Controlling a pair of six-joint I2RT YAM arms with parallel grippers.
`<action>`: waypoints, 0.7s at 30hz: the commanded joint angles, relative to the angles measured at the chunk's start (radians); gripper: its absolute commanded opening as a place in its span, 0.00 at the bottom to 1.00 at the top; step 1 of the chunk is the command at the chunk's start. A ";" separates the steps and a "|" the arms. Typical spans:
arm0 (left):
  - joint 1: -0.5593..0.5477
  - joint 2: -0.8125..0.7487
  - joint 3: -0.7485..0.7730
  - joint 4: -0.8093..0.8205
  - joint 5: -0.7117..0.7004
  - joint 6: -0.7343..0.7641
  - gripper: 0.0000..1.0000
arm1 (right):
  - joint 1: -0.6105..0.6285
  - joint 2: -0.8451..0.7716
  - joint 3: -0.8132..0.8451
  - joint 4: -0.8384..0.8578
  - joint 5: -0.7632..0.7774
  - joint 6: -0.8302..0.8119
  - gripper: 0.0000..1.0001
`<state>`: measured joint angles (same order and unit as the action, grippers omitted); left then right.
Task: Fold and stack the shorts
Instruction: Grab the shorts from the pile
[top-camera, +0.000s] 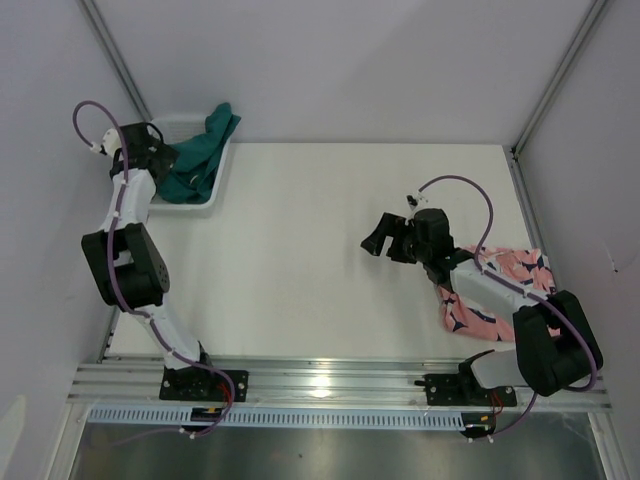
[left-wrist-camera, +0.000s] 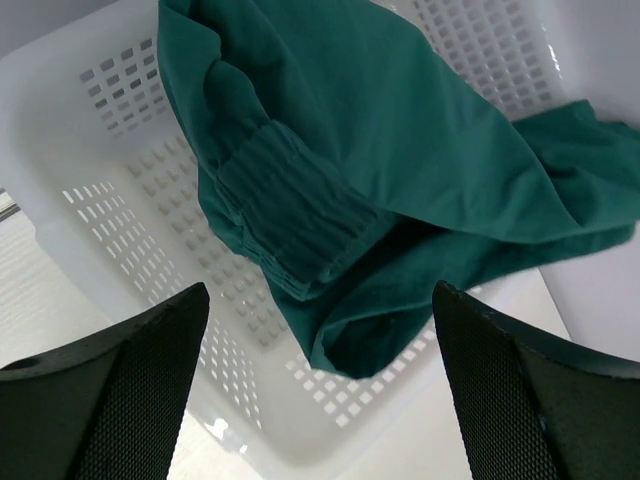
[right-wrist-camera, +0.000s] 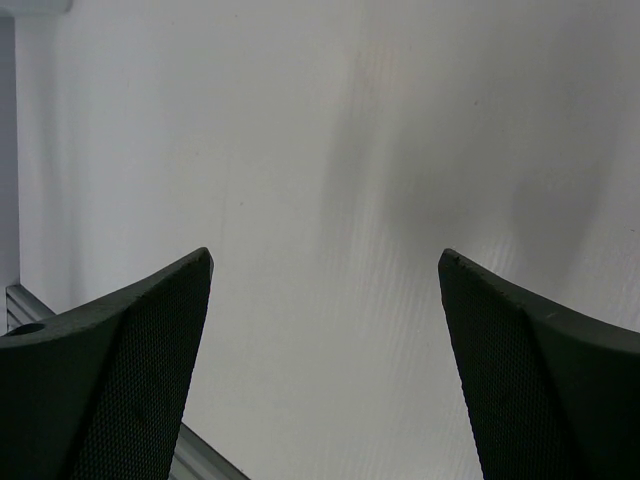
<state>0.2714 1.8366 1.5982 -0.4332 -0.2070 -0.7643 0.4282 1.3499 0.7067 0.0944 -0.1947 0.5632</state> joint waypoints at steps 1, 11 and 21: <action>0.005 0.042 0.063 0.008 -0.064 -0.064 0.93 | 0.004 0.037 -0.004 0.073 -0.025 -0.011 0.94; 0.005 0.125 0.034 0.142 -0.075 -0.161 0.35 | 0.006 0.081 -0.018 0.107 -0.058 -0.006 0.94; -0.205 -0.281 -0.544 0.673 -0.187 -0.198 0.00 | 0.000 0.049 -0.019 0.093 -0.060 -0.005 0.94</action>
<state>0.1890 1.7649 1.2098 -0.0563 -0.3092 -0.9455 0.4297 1.4296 0.6918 0.1520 -0.2455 0.5648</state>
